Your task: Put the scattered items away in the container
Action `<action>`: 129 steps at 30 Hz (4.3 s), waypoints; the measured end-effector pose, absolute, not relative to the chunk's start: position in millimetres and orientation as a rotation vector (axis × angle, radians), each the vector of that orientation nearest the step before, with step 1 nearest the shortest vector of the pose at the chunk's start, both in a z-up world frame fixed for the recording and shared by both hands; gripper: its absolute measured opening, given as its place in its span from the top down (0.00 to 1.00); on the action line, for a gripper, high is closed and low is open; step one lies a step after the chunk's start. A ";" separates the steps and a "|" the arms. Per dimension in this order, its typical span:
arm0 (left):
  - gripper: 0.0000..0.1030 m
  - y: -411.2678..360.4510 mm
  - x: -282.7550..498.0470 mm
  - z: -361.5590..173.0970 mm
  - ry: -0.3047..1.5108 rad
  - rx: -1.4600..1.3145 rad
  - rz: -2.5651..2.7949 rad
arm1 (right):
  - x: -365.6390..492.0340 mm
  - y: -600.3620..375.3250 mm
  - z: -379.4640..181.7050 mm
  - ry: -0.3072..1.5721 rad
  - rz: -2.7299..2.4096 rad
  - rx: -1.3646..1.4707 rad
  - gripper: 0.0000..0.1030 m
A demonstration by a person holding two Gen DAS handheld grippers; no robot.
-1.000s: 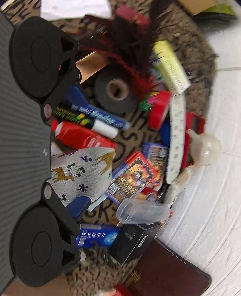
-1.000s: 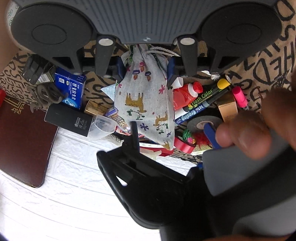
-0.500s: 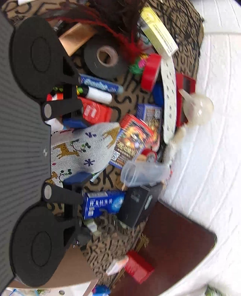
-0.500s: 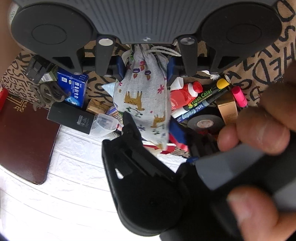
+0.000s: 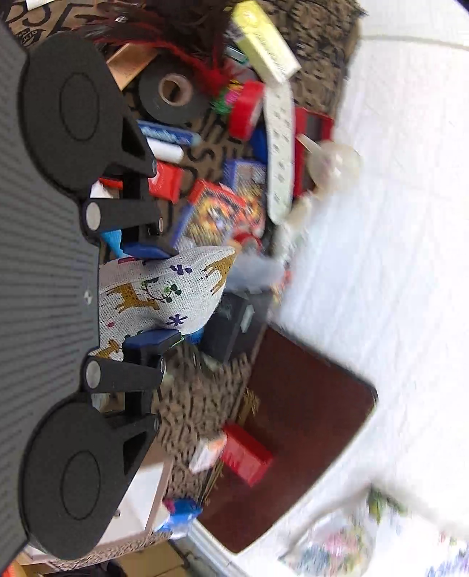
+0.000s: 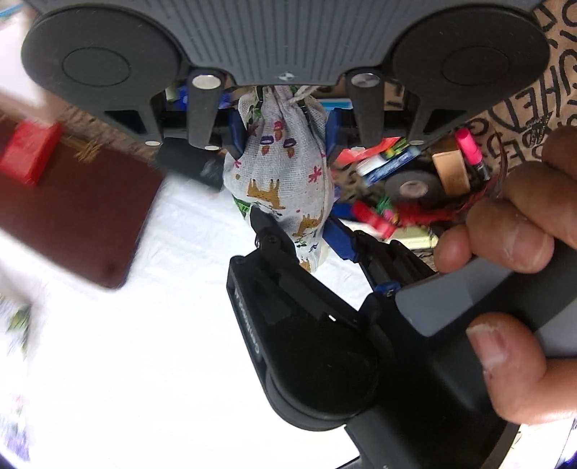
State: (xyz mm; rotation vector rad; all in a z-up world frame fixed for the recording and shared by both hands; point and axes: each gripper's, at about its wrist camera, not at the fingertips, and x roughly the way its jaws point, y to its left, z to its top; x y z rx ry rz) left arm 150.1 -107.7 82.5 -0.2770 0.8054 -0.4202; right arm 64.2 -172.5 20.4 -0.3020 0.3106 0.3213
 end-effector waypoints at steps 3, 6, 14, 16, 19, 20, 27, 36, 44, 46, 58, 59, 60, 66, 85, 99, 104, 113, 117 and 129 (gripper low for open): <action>0.61 -129.3 134.9 97.1 0.771 -0.262 -0.491 | 47.7 -194.3 37.8 0.282 0.268 -0.308 0.61; 0.61 -158.9 120.2 105.0 0.756 -0.244 -0.570 | 28.7 -223.9 48.8 0.274 0.198 -0.327 0.61; 0.61 -256.8 79.4 99.9 0.759 -0.175 -0.769 | -30.1 -319.2 55.4 0.315 0.006 -0.326 0.61; 0.61 -272.1 72.3 92.8 0.763 -0.152 -0.802 | -39.4 -340.1 50.8 0.331 -0.029 -0.317 0.61; 0.60 -291.5 65.6 81.3 0.760 -0.113 -0.823 | -45.0 -364.5 40.7 0.361 -0.068 -0.300 0.61; 0.60 -297.3 64.8 76.8 0.760 -0.100 -0.821 | -44.8 -370.3 36.4 0.372 -0.074 -0.292 0.61; 0.49 -307.7 59.9 57.7 0.694 -0.017 -0.784 | -40.0 -388.8 13.3 0.415 -0.080 -0.238 0.48; 0.04 -279.1 47.7 58.8 0.618 0.026 -0.675 | -49.4 -395.2 13.1 0.388 -0.151 -0.178 0.15; 0.00 -282.6 49.2 54.5 0.583 0.081 -0.586 | -25.3 -383.4 16.3 0.449 -0.097 -0.288 0.13; 0.00 -283.8 48.0 53.4 0.586 0.092 -0.575 | -19.3 -377.2 10.8 0.492 -0.058 -0.300 0.13; 0.00 -337.2 70.7 51.6 0.626 0.179 -0.555 | 19.3 -426.2 13.9 0.675 -0.131 -0.237 0.19; 0.00 -346.1 72.1 51.6 0.626 0.195 -0.556 | 21.5 -434.5 17.2 0.681 -0.142 -0.231 0.18; 0.00 -354.6 73.7 51.3 0.629 0.208 -0.559 | 23.0 -439.8 20.3 0.682 -0.160 -0.230 0.18; 0.00 -367.8 86.2 50.7 0.684 0.218 -0.615 | 30.7 -481.2 34.7 0.683 -0.267 -0.226 0.13; 0.00 -288.3 65.9 43.2 0.659 0.209 -0.515 | 10.1 -425.4 21.0 0.637 -0.056 -0.076 0.00; 0.00 -273.1 -0.2 33.1 0.618 0.147 -0.524 | -84.0 -396.0 19.8 0.404 -0.280 -0.046 0.00; 0.00 -272.1 -16.7 28.4 0.543 0.168 -0.507 | -93.2 -391.2 9.9 0.408 -0.326 -0.030 0.00; 0.00 -269.6 -17.3 27.8 0.594 0.102 -0.498 | -102.1 -398.2 -0.7 0.427 -0.358 -0.008 0.00; 0.00 -276.3 -25.7 25.8 0.571 0.125 -0.471 | -107.7 -407.4 0.4 0.418 -0.369 0.001 0.00; 0.00 -291.4 -42.3 26.3 0.494 0.203 -0.497 | -113.7 -419.7 -0.5 0.416 -0.378 -0.009 0.00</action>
